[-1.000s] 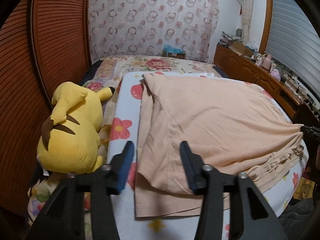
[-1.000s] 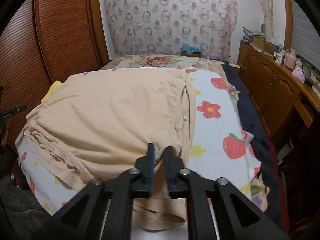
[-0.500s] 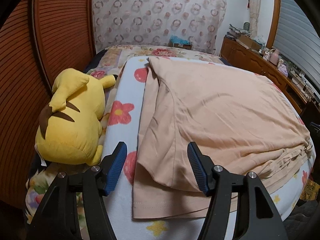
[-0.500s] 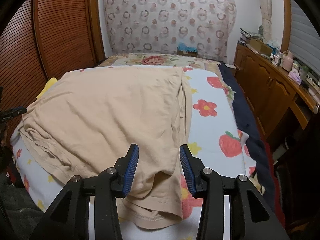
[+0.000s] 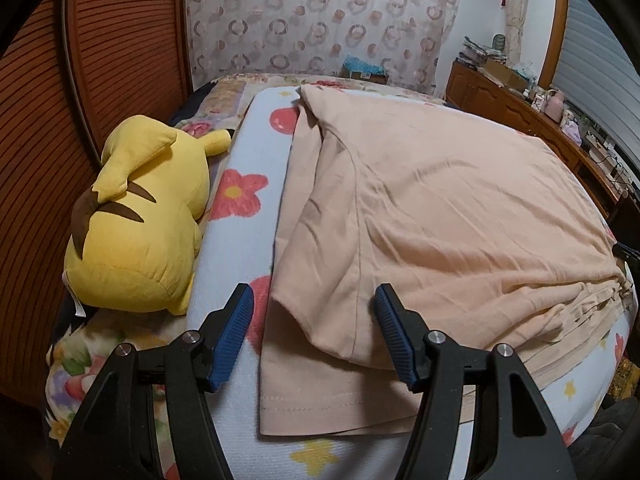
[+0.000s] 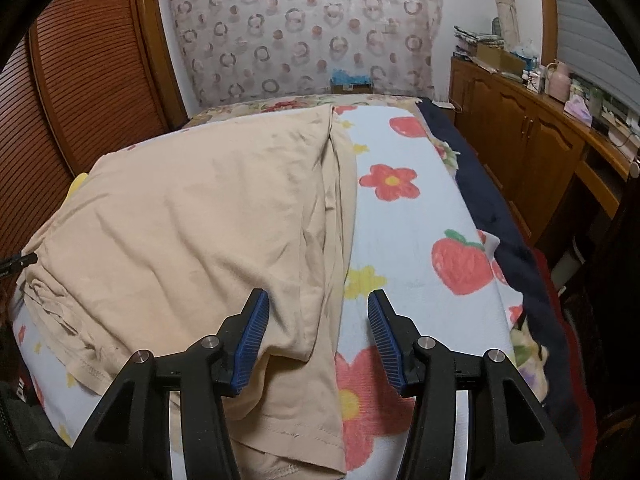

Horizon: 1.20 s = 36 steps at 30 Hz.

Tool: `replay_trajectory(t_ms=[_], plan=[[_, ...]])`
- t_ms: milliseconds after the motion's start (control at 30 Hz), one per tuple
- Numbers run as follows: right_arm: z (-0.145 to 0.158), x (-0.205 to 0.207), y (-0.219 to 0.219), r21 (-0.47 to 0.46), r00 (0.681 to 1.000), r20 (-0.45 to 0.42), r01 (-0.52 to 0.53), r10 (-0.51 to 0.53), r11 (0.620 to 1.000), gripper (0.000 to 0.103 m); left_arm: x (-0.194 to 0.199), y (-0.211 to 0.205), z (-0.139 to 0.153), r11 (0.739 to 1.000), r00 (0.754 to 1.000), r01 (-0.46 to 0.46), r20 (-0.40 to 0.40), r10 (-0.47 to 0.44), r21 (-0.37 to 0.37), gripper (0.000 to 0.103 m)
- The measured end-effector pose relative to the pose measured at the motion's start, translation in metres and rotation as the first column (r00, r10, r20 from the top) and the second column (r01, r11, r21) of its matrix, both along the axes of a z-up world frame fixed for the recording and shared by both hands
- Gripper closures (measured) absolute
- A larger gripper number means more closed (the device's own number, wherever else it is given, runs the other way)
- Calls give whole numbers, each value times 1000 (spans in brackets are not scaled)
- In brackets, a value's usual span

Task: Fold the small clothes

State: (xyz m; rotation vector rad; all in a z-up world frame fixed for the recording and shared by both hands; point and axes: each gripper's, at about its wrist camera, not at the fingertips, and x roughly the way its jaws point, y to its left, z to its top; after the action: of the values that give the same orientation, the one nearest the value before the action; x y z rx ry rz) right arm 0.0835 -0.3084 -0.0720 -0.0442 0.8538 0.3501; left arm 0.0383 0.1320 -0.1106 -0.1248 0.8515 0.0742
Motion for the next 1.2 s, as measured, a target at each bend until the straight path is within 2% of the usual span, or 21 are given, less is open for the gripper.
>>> replay_trajectory(t_ms=[300, 367, 600, 867, 1067, 1200], plan=[[4, -7, 7, -9, 1000, 16, -17, 17, 1000, 49, 0, -4, -3, 1000, 1000, -2, 8, 2, 27, 37], [8, -10, 10, 5, 999, 30, -35, 35, 999, 43, 0, -4, -4, 1000, 1000, -5, 9, 4, 28, 37], [16, -25, 34, 10, 989, 83, -125, 124, 992, 42, 0, -4, -4, 1000, 1000, -5, 9, 4, 28, 37], [0, -31, 54, -34, 987, 51, -153, 155, 988, 42, -3, -4, -4, 1000, 1000, 2, 26, -3, 26, 37], [-3, -32, 54, -38, 991, 51, -122, 124, 992, 42, -5, -3, -1, 1000, 999, 15, 33, -16, 1, 64], [-2, -33, 58, -33, 992, 55, -111, 113, 993, 42, -3, -5, 1, 1000, 1000, 14, 24, -13, -5, 73]])
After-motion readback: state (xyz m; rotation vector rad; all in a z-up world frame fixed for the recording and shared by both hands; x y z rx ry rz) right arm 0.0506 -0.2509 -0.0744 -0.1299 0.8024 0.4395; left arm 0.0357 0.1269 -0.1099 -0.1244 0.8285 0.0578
